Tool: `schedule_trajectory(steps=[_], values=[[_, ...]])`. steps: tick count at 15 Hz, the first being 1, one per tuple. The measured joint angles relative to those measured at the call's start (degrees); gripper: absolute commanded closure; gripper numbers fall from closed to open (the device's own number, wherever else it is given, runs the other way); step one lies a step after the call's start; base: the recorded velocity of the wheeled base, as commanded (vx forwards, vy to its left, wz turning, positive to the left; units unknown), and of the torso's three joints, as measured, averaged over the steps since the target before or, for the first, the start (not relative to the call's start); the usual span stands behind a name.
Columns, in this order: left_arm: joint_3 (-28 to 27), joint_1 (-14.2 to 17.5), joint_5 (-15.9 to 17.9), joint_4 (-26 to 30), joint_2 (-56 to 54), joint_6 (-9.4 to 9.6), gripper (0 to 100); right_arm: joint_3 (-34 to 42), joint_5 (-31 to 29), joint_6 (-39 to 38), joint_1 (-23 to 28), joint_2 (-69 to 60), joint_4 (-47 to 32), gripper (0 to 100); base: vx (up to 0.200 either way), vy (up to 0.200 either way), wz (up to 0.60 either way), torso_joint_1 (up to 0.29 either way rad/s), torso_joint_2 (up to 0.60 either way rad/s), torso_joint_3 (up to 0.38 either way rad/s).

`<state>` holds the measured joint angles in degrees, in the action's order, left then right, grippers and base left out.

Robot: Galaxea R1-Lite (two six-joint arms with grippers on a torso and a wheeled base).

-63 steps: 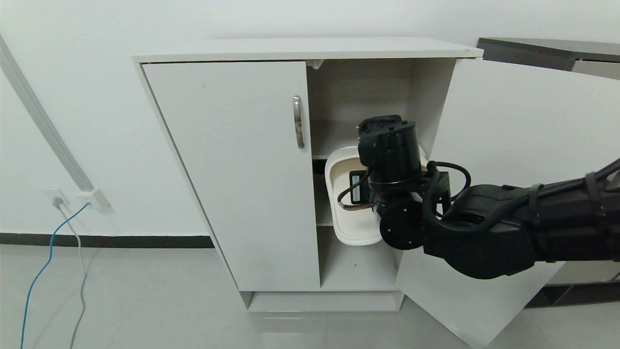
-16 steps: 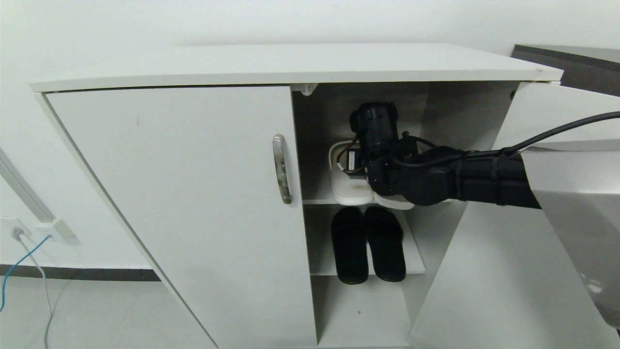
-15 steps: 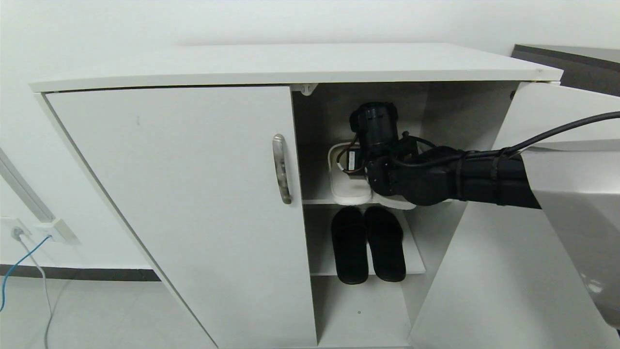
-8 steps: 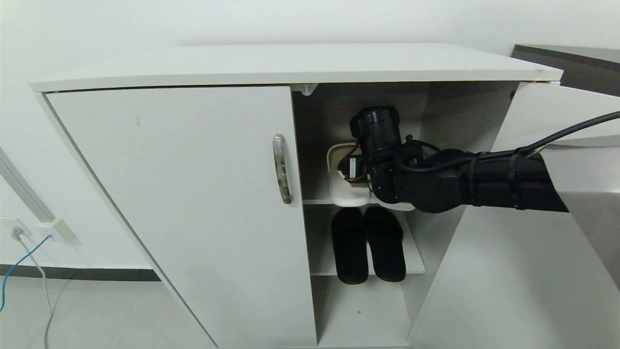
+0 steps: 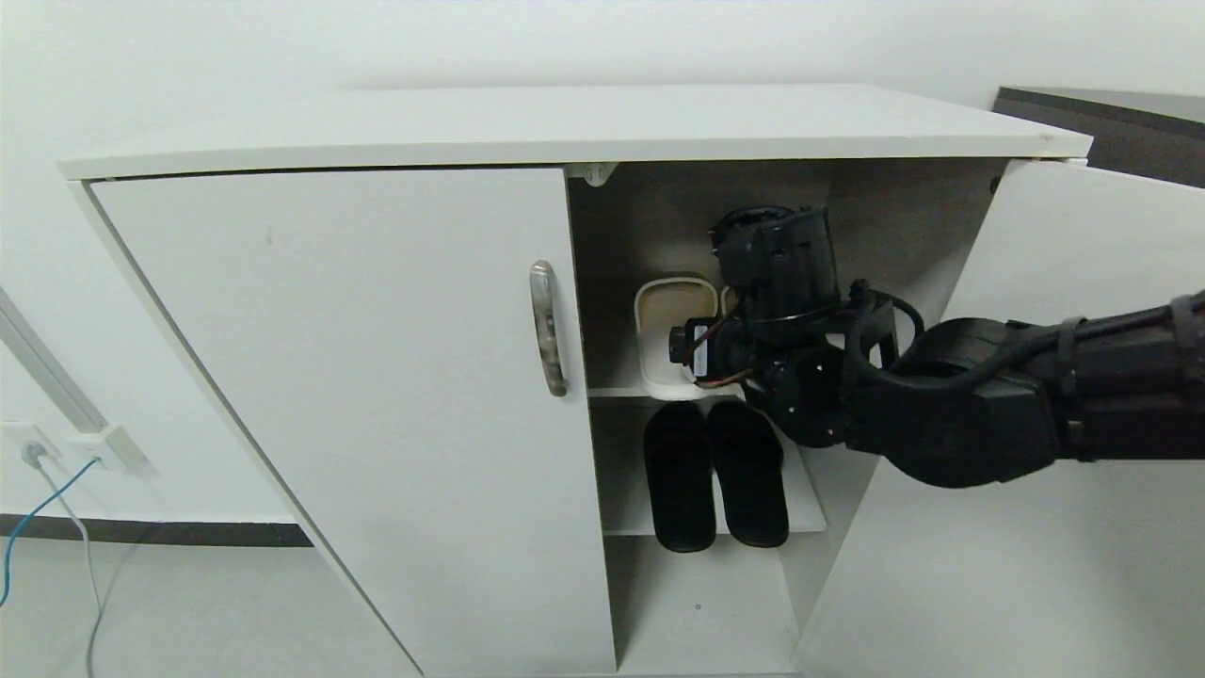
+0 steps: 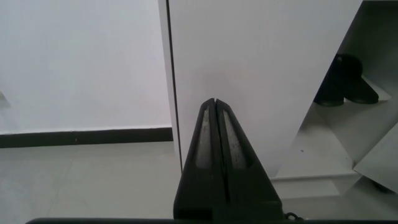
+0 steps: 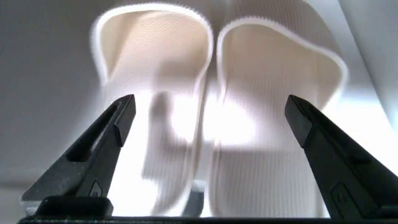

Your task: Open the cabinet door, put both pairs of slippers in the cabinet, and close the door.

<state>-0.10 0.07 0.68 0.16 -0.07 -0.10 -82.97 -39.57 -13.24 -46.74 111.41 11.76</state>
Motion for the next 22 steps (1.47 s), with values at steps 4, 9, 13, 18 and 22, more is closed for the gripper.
schedule_trajectory(steps=[4, 9, 13, 18, 22], values=[[0.0, 0.0, 0.0, 0.02, 0.0, -0.01, 100, 11.39, 0.18, -0.02, -3.71, -6.42, 6.57, 0, 0.0, 0.0, 0.0, 0.0, 0.0, 0.0], [0.0, 0.0, 0.02, 0.02, 0.0, 0.0, 100, 25.98, 0.77, 0.16, -7.73, -11.91, 18.62, 0, 0.0, 0.0, 0.0, 0.0, 0.0, 0.0], [0.0, 0.0, 0.07, 0.02, 0.0, 0.02, 100, 31.68, 1.1, 0.4, -10.25, -13.89, 22.8, 100, 0.0, 0.0, 0.0, 0.0, 0.0, 0.0], [0.0, 0.0, 0.1, 0.02, 0.0, 0.02, 100, 34.05, 2.62, 1.48, -11.73, -15.15, 22.99, 100, 0.0, 0.0, 0.0, 0.0, 0.0, 0.0], [0.0, 0.0, 0.1, 0.02, 0.0, 0.02, 100, 34.29, 2.86, 1.43, -11.73, -14.62, 23.02, 100, -0.05, 0.0, 0.0, -0.001, 0.0, 0.001]])
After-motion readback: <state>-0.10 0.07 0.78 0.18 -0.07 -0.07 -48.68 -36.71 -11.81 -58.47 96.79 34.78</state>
